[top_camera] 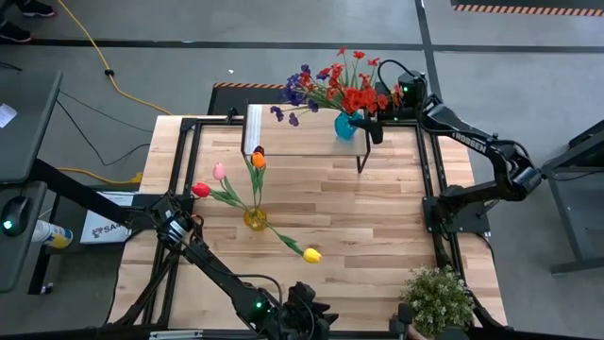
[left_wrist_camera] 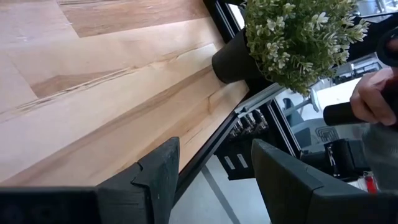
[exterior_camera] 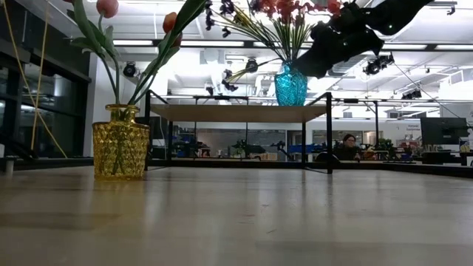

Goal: Pick and place flowers into a vace then onto a shelf
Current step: Put the blue vase with flowers on the shelf

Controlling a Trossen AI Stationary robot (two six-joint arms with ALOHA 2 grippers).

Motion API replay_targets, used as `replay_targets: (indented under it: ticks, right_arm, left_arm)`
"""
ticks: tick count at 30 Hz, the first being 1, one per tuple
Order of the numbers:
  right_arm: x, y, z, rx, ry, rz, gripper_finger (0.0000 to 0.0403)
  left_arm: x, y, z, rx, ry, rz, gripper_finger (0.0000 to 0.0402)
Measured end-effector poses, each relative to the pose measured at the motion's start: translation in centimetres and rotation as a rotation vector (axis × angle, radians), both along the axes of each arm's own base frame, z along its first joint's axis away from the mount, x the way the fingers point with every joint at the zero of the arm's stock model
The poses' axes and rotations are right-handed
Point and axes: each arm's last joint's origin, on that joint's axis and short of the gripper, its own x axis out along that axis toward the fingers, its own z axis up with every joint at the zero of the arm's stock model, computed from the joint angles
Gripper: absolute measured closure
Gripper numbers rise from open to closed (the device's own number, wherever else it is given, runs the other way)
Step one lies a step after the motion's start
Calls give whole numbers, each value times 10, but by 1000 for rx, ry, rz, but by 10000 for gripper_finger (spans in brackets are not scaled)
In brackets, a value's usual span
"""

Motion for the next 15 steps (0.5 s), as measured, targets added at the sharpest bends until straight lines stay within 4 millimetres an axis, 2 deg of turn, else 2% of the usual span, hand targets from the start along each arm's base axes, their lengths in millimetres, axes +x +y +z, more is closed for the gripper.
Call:
replay_targets:
  ticks: [10,15]
  right_arm:
    - [-2,1,-1,-26,41,-30,131]
    - [-11,1,3,-59,72,-94,130]
  left_arm:
    - [0,0,0,-1,1,-3,170]
    - [0,0,0,-1,1,-3,170]
